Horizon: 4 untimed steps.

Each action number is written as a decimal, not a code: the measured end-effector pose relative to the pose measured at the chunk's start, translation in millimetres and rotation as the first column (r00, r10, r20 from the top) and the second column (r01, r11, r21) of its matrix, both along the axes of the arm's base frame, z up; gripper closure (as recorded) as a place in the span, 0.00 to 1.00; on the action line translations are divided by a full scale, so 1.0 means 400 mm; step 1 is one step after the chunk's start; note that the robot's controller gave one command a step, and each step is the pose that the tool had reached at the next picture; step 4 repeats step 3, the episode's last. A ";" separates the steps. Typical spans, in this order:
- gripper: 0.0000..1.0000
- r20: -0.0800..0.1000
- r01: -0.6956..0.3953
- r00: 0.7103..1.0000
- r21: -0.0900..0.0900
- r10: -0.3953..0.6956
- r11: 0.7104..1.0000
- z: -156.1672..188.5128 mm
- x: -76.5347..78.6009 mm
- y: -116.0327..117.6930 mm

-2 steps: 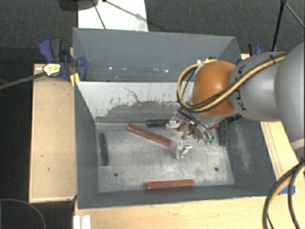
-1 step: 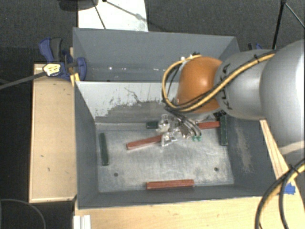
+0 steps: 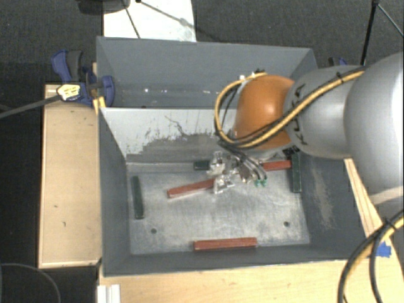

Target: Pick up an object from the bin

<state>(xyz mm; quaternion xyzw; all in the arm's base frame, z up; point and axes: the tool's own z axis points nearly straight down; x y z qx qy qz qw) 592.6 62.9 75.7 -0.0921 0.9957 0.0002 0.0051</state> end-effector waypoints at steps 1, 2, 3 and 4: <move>1.00 -0.007 0.021 1.000 -0.001 -0.021 1.000 0.306 -0.010 -0.025; 1.00 -0.007 0.020 1.000 -0.001 -0.020 1.000 0.305 -0.010 -0.025; 1.00 -0.013 0.026 1.000 -0.002 -0.026 1.000 0.430 -0.013 -0.029; 1.00 -0.013 0.026 1.000 -0.002 -0.026 1.000 0.430 -0.013 -0.029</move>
Offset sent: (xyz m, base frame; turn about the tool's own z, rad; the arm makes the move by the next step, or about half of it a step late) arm 0.0000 0.0000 0.0000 0.0000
